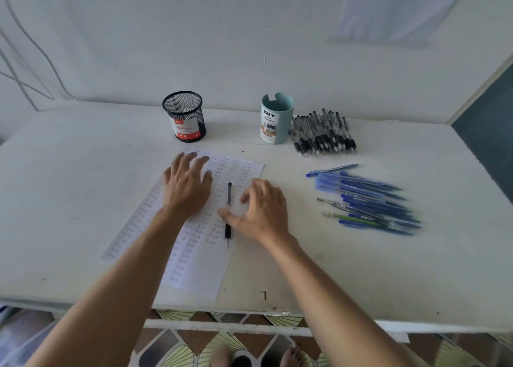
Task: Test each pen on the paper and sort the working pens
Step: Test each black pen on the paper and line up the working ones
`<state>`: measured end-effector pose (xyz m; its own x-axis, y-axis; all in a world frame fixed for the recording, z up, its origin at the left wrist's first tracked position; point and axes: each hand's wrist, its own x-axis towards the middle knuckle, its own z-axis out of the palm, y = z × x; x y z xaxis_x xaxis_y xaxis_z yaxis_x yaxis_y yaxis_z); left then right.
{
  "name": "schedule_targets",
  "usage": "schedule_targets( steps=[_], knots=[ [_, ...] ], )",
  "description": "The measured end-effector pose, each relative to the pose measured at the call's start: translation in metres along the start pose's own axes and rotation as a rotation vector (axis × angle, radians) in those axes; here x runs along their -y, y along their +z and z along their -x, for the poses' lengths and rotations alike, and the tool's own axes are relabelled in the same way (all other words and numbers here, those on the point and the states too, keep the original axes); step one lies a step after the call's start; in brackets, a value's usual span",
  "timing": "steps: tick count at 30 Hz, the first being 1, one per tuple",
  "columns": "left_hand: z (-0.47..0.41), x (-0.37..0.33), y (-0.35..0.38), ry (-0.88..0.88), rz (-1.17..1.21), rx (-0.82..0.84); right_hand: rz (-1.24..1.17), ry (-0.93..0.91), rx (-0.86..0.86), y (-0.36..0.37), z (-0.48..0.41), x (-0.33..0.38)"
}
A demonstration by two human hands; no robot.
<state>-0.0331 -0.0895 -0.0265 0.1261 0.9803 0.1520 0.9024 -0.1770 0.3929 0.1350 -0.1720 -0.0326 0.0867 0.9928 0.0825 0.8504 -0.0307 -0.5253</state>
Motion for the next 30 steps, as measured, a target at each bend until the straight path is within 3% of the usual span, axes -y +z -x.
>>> schedule_targets(
  steps=[3, 6, 19, 24, 30],
  knots=[
    [-0.001, 0.006, 0.007, 0.03, -0.094, 0.134, -0.009, 0.051, 0.059, 0.001, 0.001, 0.008],
    [-0.001, 0.007, 0.008, 0.02, -0.118, 0.161, -0.038, 0.099, 0.024, -0.004, -0.003, 0.009],
    [0.0, 0.007, 0.012, 0.048, -0.127, 0.109, -0.372, 0.219, -0.633, -0.055, -0.044, -0.038],
    [-0.002, 0.009, 0.014, 0.067, -0.132, 0.113, -0.252, 0.389, -0.553, -0.088, -0.098, -0.065],
    [-0.002, 0.009, 0.014, 0.07, -0.129, 0.105, -0.024, 0.342, -0.469, -0.096, -0.14, -0.077]
  ],
)
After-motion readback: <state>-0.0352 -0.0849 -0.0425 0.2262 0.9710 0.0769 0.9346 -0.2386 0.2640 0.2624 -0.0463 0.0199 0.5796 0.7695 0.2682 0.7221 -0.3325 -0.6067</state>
